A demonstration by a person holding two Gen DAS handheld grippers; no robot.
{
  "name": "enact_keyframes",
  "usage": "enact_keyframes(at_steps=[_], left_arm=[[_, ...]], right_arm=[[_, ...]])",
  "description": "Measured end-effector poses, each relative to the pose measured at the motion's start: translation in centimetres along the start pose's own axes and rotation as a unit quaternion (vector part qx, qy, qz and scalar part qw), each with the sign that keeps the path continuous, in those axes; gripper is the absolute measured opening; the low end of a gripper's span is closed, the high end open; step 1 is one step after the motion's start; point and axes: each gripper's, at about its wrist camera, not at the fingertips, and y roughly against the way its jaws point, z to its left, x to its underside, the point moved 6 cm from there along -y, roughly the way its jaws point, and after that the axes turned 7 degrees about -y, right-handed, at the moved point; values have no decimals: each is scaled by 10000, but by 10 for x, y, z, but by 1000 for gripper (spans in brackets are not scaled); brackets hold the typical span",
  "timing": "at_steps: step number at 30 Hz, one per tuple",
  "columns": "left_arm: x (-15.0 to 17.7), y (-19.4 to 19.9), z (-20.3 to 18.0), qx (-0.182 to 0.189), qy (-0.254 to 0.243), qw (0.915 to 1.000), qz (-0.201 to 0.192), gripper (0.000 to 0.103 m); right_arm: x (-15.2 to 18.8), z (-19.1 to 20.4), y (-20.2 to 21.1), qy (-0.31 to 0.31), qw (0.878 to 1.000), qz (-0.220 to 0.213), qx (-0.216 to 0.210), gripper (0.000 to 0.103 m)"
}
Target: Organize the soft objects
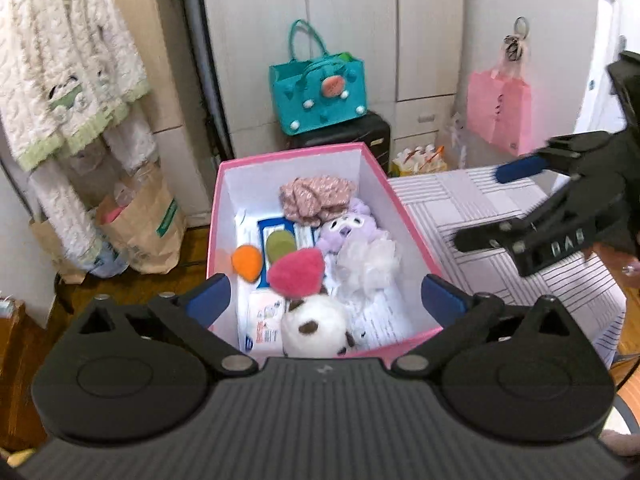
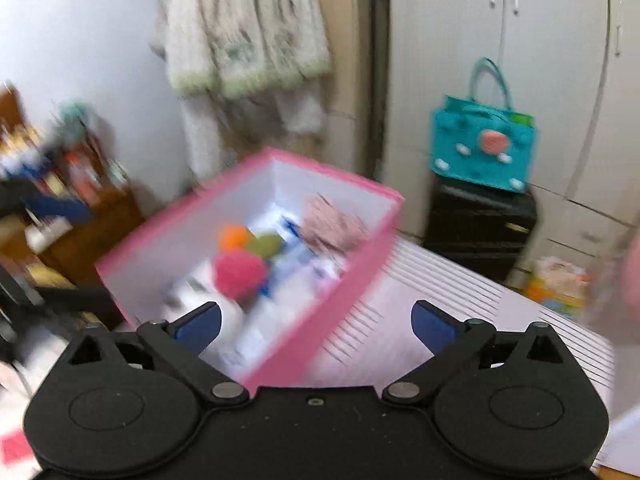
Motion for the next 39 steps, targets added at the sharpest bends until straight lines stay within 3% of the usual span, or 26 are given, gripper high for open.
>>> enact_keyframes(at_steps=[2, 4, 8, 12, 17, 23, 29, 33, 39], left_arm=[[4, 0, -5, -75, 49, 9996, 274, 103], [9, 1, -10, -145, 45, 9988, 476, 103], [19, 14, -23, -395, 92, 9989, 249, 103], [24, 31, -38, -34, 406, 9992, -15, 103], [33, 43, -67, 85, 323, 9988, -361, 103], [35, 42, -98, 292, 363, 9980, -433, 103], [39, 41, -108, 320, 422, 9972, -531, 103], [42, 44, -112, 247, 529, 9961, -659, 103], [48, 48, -117, -150, 505, 9963, -675, 103]], right_arm=[[8, -2, 6, 105, 9996, 120, 214, 102], [16, -10, 19, 28, 9997, -85, 224, 102], [36, -25, 53, -302, 9963, -693, 401, 102], [58, -31, 84, -584, 9905, -1097, 587, 102], [75, -31, 110, -839, 9865, -1075, 902, 102], [99, -40, 138, -820, 9736, -1207, 1753, 103], [135, -58, 158, -1671, 9599, -1586, 1596, 103], [146, -55, 159, -1592, 9492, -1590, 2201, 103], [148, -44, 156, -1688, 9468, -1564, 2249, 103]])
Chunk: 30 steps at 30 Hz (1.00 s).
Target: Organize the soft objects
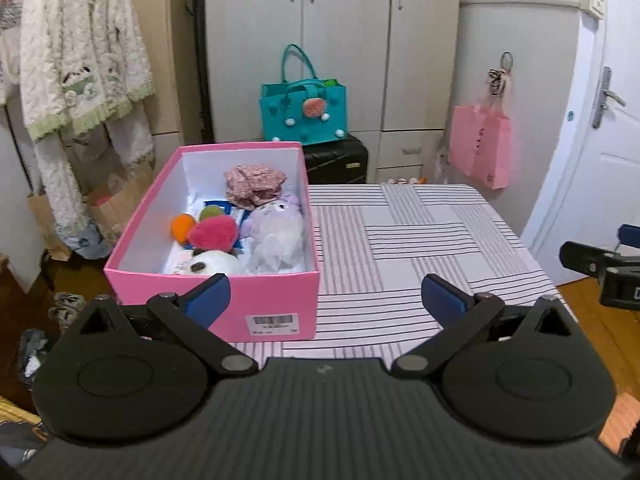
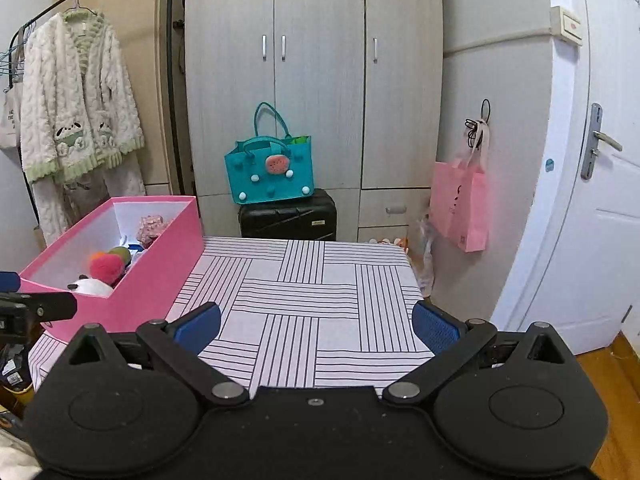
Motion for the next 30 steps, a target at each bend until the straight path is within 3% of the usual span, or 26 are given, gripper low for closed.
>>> enact_keyframes(at_steps=[17, 27, 30], left_arm=[[7, 6, -2, -343, -73, 9993, 98, 103], [9, 3, 1, -537, 16, 9986, -4, 103], [10, 7, 2, -629, 25, 9977, -231, 103]], right_arm=[[14, 10, 7, 150, 9997, 167, 13, 103], [18, 14, 8, 247, 9996, 67, 82, 103], [19, 16, 11, 359, 9993, -53, 127, 103]])
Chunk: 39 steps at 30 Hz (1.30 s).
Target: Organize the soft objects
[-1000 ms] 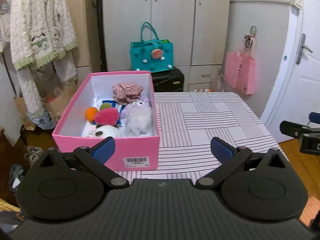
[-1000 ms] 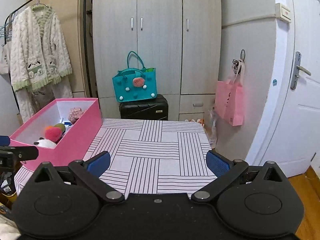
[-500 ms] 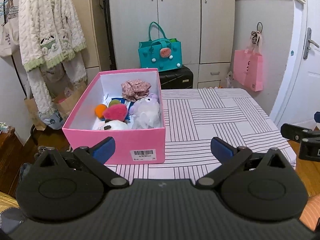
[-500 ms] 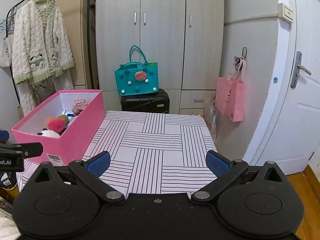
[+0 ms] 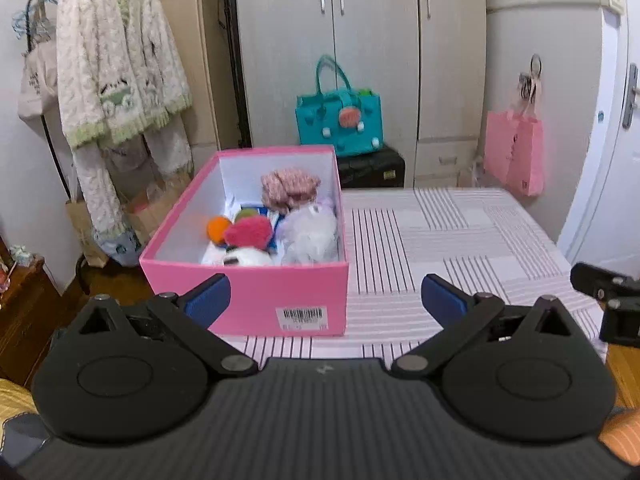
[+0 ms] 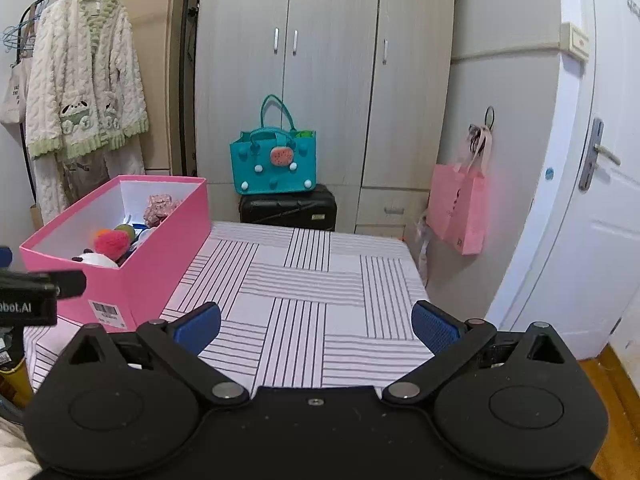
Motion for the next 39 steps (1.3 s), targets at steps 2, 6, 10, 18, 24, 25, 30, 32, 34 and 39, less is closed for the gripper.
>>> enact_keyframes(at_steps=[2, 6, 10, 18, 24, 25, 30, 32, 34, 39], left_arm=[[0, 2, 2, -50, 59, 9999, -74, 103], [2, 3, 3, -95, 12, 9999, -122, 103], [5, 6, 4, -167, -80, 9997, -129, 103], [11, 9, 4, -218, -113, 9996, -168, 103], [12, 8, 2, -226, -156, 9995, -138, 103], [12, 8, 2, -222, -158, 9995, -128, 103], [14, 7, -1, -206, -236, 9995, -86, 103], [15, 8, -2, -188, -229, 9995, -90, 103], [15, 9, -3, -183, -234, 9995, -94, 103], [14, 11, -3, -160, -200, 9995, -165, 103]], right_arm=[[1, 3, 2, 134, 9999, -90, 29, 103], [2, 4, 0, 199, 9997, -123, 28, 103], [3, 2, -2, 159, 9997, -190, 37, 103], [3, 1, -8, 84, 9998, -152, -1, 103], [5, 0, -8, 98, 9998, -185, 38, 103], [5, -1, -8, 85, 9998, -184, 39, 103], [4, -4, -3, -62, 9998, -149, -130, 103], [3, -2, 1, -35, 9996, -198, -202, 103], [3, -1, 0, 4, 9996, -203, -178, 103], [6, -4, -4, -83, 9997, -114, -220, 103]])
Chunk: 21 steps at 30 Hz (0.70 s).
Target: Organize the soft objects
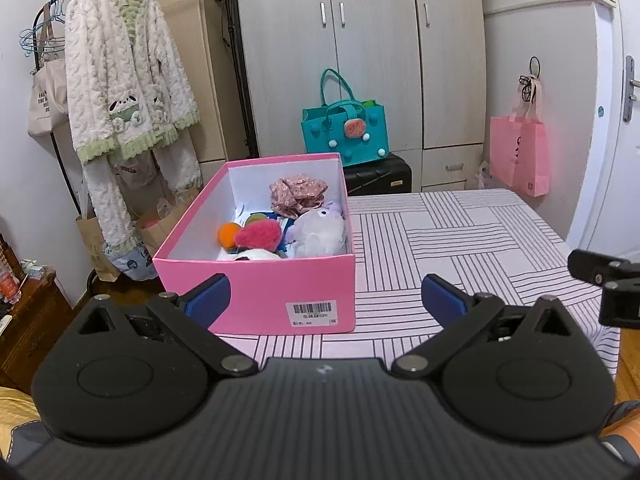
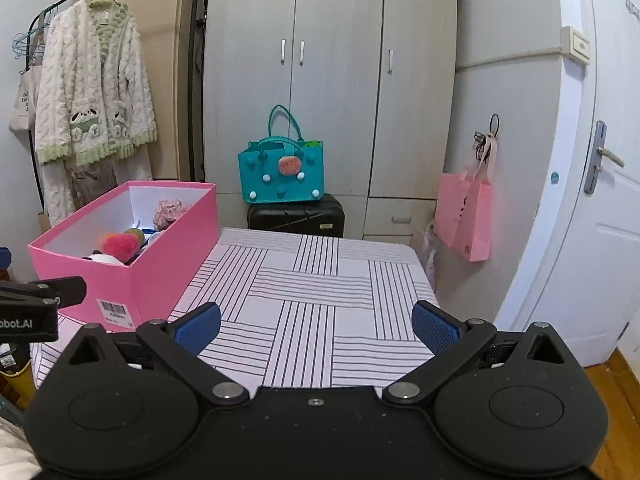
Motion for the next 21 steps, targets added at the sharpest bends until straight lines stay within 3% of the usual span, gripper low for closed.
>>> enact_keyframes(at_steps=[6, 14, 21], left_arm=[[-1, 0, -2, 9, 4, 10000, -15, 103], [0, 0, -2, 5, 67, 10000, 4, 103], [0, -1, 0, -1, 114, 9999, 43, 103]], right_arm=[[1, 0, 5, -7, 10000, -55, -51, 103], [1, -4, 4, 89, 9993, -189, 311, 103], [2, -6, 4, 62, 9994, -159, 309, 103]])
